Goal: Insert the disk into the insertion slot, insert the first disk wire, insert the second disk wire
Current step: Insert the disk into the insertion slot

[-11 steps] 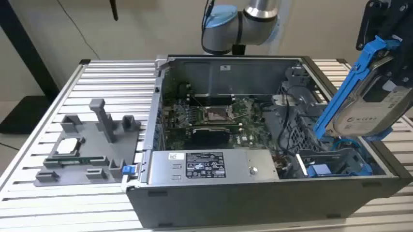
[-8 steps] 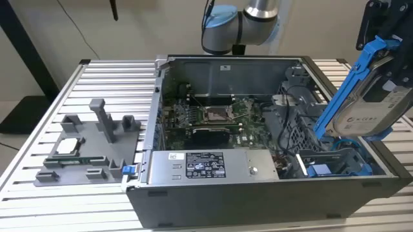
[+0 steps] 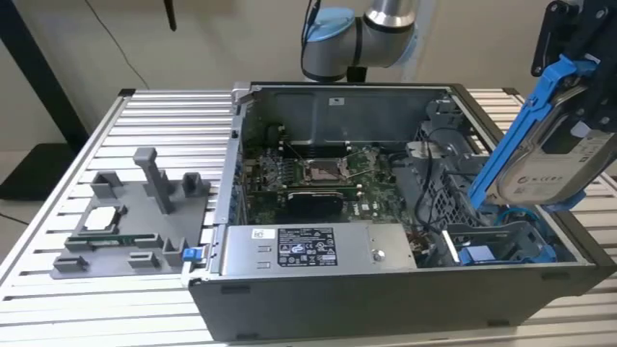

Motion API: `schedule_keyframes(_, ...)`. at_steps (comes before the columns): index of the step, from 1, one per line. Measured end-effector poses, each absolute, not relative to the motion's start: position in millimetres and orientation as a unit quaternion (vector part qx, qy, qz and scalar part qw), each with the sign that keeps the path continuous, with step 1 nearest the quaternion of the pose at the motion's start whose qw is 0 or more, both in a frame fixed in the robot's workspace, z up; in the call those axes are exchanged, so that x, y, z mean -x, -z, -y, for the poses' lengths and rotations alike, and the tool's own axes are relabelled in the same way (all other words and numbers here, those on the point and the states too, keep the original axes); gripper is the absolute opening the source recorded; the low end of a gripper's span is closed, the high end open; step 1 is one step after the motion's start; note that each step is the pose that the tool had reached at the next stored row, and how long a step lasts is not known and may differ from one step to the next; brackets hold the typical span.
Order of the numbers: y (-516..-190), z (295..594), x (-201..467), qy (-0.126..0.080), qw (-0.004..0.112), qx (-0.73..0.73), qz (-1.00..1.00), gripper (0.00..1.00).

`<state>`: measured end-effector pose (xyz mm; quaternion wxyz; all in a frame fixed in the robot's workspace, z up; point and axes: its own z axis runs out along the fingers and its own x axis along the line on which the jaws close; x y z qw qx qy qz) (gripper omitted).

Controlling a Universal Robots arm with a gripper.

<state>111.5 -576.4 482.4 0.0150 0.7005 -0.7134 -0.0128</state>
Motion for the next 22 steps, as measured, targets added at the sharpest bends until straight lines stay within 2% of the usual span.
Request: schedule_keyframes(22, -462, 576, -111, 0.013, 0.015, -0.701, 0.713, 0.0)
